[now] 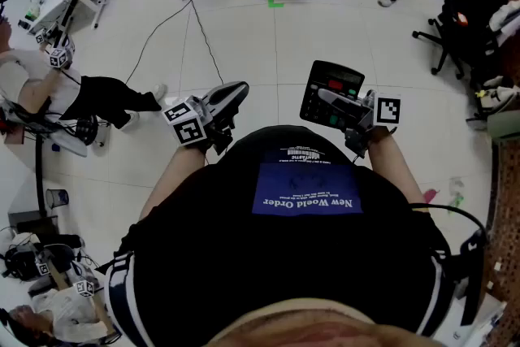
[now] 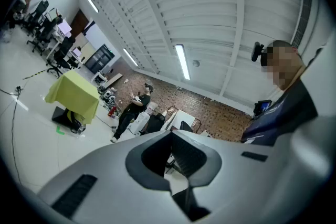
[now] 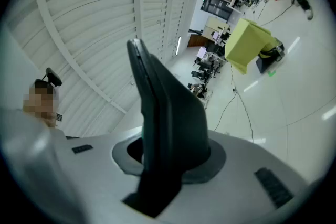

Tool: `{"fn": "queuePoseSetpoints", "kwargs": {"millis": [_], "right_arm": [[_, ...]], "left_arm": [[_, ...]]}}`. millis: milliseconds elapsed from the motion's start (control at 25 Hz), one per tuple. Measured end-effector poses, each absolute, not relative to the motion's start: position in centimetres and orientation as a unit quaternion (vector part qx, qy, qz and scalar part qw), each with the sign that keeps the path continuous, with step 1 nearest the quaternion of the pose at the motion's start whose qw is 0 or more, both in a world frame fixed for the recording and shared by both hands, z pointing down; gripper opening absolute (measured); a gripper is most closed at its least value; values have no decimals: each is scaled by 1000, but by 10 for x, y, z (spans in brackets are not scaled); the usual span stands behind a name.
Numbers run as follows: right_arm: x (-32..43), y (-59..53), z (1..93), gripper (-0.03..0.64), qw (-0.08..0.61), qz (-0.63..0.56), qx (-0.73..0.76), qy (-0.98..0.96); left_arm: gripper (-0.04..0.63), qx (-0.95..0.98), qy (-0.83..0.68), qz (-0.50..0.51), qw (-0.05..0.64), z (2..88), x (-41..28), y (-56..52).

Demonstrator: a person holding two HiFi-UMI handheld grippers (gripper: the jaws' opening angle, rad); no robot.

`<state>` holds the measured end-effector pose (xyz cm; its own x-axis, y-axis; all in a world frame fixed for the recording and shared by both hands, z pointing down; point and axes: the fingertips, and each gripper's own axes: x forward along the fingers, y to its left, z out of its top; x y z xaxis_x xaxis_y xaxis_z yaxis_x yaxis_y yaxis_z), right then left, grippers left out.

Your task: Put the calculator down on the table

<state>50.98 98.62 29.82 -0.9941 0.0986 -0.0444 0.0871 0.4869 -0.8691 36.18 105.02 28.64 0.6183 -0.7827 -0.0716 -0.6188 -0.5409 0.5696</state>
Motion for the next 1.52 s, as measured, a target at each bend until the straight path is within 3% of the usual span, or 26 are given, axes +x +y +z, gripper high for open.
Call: {"fn": "queuePoseSetpoints", "kwargs": {"millis": [560, 1120, 1520], "right_arm": [[505, 957, 314, 109, 13, 515, -56, -855], [319, 840, 297, 109, -2, 504, 17, -863], [220, 781, 306, 109, 55, 520, -20, -852]], "left_arm": [[6, 859, -393, -172, 278, 301, 364, 1013], [6, 892, -322, -176, 262, 301, 161, 878], [6, 861, -375, -209, 274, 325, 66, 845]]}}
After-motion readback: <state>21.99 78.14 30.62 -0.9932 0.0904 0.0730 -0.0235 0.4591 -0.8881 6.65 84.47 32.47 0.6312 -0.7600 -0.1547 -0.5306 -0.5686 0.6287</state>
